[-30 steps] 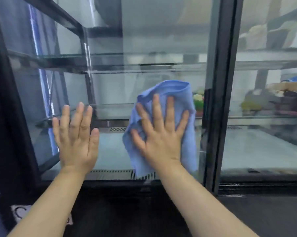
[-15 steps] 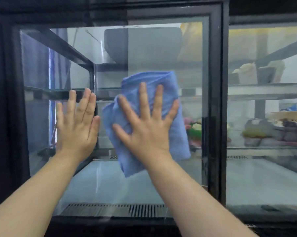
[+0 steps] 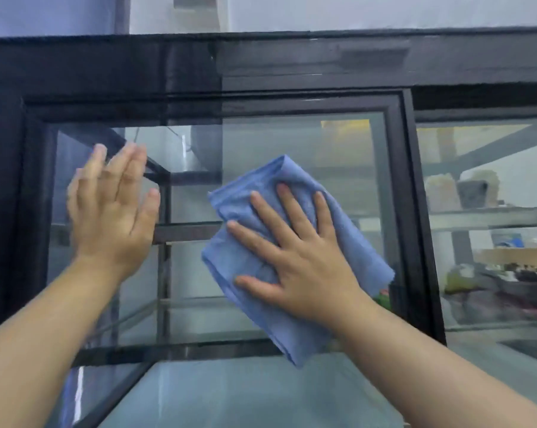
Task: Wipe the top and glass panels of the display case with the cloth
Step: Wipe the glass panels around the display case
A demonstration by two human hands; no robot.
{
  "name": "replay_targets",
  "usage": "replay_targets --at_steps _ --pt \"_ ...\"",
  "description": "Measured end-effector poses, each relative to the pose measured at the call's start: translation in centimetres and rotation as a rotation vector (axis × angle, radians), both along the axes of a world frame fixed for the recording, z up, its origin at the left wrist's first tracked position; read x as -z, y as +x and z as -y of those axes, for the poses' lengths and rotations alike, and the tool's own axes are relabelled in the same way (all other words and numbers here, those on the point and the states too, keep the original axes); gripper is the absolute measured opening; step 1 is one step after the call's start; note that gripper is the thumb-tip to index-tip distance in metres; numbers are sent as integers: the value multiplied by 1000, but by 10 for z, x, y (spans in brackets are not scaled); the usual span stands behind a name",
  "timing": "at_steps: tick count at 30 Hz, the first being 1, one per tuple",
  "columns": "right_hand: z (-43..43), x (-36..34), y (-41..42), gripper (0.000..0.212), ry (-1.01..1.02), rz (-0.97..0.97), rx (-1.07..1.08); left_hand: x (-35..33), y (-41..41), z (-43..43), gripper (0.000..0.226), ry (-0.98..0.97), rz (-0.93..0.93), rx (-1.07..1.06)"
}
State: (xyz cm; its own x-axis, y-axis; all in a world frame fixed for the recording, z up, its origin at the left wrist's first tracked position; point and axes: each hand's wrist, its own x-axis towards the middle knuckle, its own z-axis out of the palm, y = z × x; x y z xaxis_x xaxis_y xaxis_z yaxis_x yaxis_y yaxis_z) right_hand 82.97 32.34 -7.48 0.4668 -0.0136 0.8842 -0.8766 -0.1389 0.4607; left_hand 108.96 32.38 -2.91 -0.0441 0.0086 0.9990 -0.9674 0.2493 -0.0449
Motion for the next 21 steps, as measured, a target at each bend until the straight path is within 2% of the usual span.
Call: replay_targets --at_steps 1,2,4,6,8,10,12,14,15,16,18,20,21 --pt "-3 -5 -20 64 4 -71 30 -16 5 1 57 25 15 -21" --pt "-5 -19 -41 65 -10 -47 77 -27 11 4 59 49 33 -38" --pt "-7 -57 -75 70 -15 216 129 -34 12 10 62 92 63 -56" --pt "-10 -100 -73 73 20 528 94 -32 12 15 62 113 63 -35" --pt "-5 -124 -33 71 38 637 59 -32 13 14 62 114 63 -13" --pt "-1 -114 9 68 10 455 21 -32 12 14 62 122 70 -4" --pt "3 -85 19 65 -15 117 25 -32 12 13 62 127 66 -5" --pt "-4 -68 -13 65 3 -120 82 -31 13 13 62 141 68 -18" --pt "-6 -72 -39 66 10 -143 113 -31 12 13 62 148 71 -31" --pt "-10 -79 -58 67 10 -78 139 -30 15 12 62 148 76 -33" --pt "-14 -108 -83 71 51 280 119 -30 11 13 61 153 88 -32" --pt "-8 -137 -58 71 74 611 89 -30 14 15 61 138 90 -17" --pt "-5 -144 -33 70 76 646 79 -31 16 16 61 126 87 -8"
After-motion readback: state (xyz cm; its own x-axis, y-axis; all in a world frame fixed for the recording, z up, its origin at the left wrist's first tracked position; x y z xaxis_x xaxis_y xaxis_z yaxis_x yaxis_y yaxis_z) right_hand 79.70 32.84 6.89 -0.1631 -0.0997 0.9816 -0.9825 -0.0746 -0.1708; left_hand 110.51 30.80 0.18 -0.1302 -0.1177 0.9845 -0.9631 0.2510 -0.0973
